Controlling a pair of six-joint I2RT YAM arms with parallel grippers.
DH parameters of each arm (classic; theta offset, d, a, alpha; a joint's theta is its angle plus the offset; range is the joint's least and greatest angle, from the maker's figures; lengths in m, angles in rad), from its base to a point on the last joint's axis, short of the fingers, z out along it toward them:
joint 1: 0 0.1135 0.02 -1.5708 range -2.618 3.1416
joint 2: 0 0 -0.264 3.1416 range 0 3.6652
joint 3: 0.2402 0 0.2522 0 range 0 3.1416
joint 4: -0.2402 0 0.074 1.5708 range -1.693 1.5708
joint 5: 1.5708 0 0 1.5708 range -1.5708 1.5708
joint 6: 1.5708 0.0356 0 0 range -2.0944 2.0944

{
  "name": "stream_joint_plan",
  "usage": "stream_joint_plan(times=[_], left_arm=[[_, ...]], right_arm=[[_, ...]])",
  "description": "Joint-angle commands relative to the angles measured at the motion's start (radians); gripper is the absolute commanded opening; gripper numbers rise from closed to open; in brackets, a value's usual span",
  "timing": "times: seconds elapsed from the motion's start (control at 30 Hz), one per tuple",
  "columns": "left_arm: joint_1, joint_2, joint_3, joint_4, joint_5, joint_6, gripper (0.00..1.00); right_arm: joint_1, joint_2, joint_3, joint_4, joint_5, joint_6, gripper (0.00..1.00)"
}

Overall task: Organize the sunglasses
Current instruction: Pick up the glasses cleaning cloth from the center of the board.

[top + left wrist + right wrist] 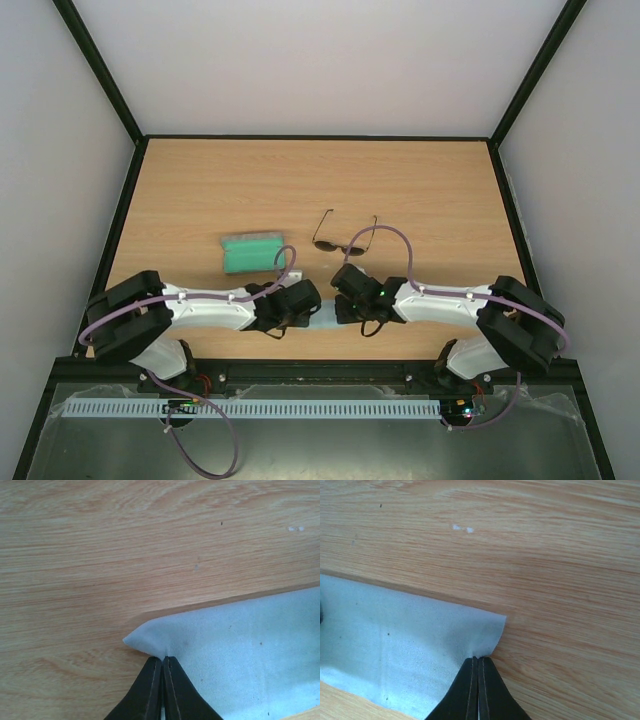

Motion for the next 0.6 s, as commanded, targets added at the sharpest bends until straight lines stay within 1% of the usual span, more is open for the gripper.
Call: stream_joint_plan(times=[0.0,0.27,0.57], left_arm=[[0.009,-0.02,-0.008,-0.116,0.023,0.004,0.02],[0.076,-0.098,0.017,-0.146,0.009,0.046,0.02],[0.211,-0.19,0.035,-0.189,-0.003,0.13,0.02]], right_arm=[[0.005,-0.002,0.04,-0.052,-0.016,-0.01,0.01],[0.005,0.047,0.17,-0.09,-0.011,-0.043,0.01],[0.005,0.17,0.34,-0.117,-0.022,-0.089,0.01]])
